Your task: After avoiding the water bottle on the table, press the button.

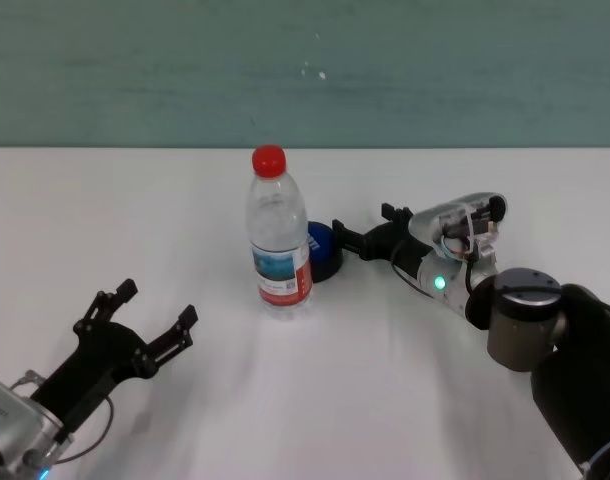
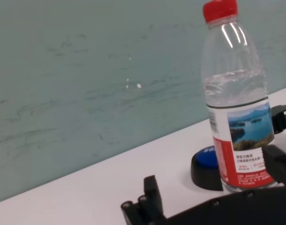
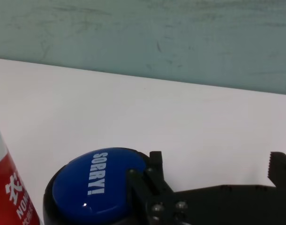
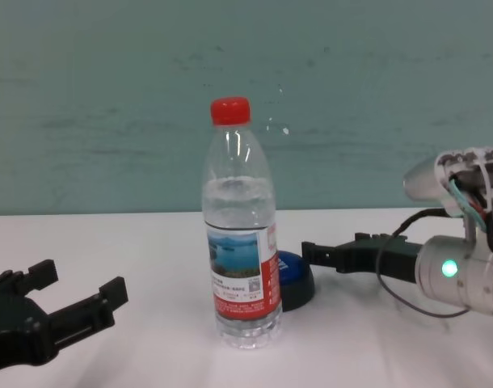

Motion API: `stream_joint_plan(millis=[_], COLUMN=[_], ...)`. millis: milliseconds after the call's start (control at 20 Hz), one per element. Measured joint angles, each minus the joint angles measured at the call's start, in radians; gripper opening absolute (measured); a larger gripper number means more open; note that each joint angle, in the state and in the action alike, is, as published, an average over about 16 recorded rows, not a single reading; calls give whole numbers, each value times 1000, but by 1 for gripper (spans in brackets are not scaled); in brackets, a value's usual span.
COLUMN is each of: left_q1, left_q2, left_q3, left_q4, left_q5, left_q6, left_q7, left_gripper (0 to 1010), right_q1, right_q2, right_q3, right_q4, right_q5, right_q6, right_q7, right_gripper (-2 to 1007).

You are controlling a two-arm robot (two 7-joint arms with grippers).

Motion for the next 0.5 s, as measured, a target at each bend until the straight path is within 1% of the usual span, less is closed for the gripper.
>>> stream_joint_plan(millis=[500], left_q1=[0], left_q2=[0], left_q3=[0], left_q4=[0], left_q5=[0], left_q6=[0], left_q7=[0], left_gripper=[1010], right_q1=[15], right_q2=[4], right_q3=[-11], right_q4=[-3], right_q5=[-11], right_q6=[2], right_q7=[6], right_gripper=[1004])
